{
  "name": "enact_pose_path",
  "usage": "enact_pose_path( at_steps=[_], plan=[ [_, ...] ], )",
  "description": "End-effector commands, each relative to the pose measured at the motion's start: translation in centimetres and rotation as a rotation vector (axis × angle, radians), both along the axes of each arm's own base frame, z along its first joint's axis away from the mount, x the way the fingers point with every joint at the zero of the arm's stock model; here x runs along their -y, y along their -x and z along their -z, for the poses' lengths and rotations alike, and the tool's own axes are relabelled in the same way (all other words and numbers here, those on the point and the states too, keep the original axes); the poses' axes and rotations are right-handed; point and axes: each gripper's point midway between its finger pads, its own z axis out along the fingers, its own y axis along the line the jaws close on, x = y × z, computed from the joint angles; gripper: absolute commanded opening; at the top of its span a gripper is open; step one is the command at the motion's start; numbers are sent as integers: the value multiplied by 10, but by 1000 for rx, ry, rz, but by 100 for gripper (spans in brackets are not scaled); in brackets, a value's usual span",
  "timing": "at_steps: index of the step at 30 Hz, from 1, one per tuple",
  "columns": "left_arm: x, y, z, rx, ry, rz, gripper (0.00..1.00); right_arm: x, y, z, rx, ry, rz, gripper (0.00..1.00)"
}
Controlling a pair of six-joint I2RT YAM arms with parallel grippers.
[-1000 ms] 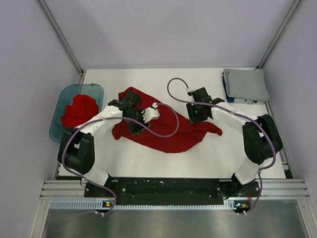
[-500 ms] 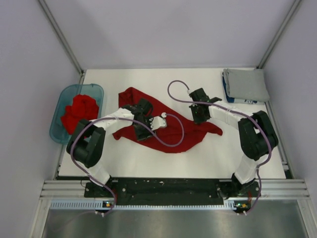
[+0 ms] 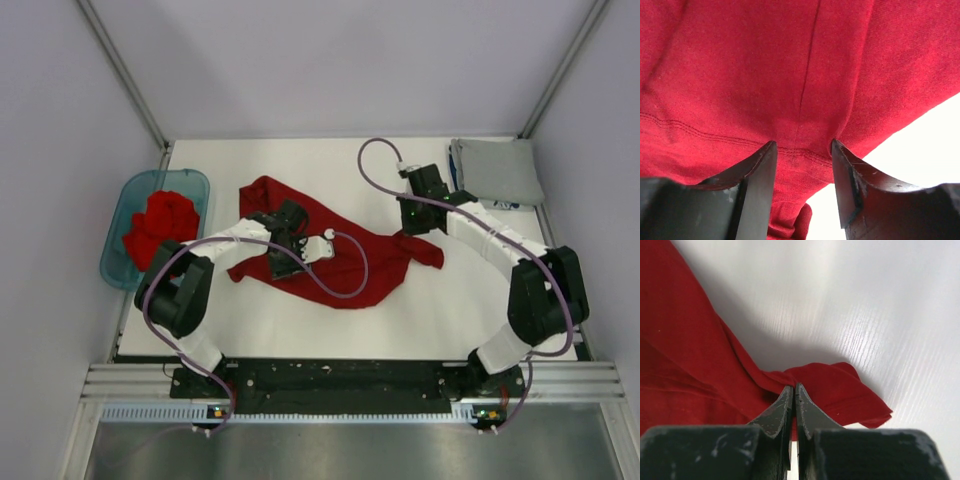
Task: Fold and stack the t-shirts
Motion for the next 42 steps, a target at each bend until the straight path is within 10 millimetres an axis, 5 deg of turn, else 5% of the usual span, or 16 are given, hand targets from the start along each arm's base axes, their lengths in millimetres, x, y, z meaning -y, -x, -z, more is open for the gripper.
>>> enact_pose_path(
  at_steps=[1,7,11,14,18,23,26,28,30,35,38,42],
  plan=[
    [-4,-14,-8,76,-11,-15,43,3,-9,-35,84,-66,-1,0],
    [-13,-13,3,31,-59,-37,3,18,-5,-56,129,-112,31,0],
    [-23,-32,-18,119,-83,-126,0,39,-5,-86,203,-158,81,0],
    [-37,-64,-69,282,-66,-247,0,64,-9,-123,281,-255,137,0],
    [-66,-97,-171,556,-11,-403,0,98,-10,-183,419,-377,205,0],
    [-105,-97,-299,879,64,-537,0,118,4,-258,594,-464,232,0],
    [-118,-80,-349,917,111,-563,0,120,22,-311,732,-488,218,0],
    [-99,-65,-341,821,188,-451,0,114,31,-334,779,-518,191,0],
    [-57,-45,-301,632,272,-278,1,99,34,-334,757,-601,145,0],
    [61,4,-193,357,336,59,50,88,27,-293,645,-687,141,0],
    [130,22,-179,214,482,153,63,91,22,-280,622,-674,156,0],
    [199,24,-160,3,593,146,73,94,19,-264,596,-661,174,0]
  ],
)
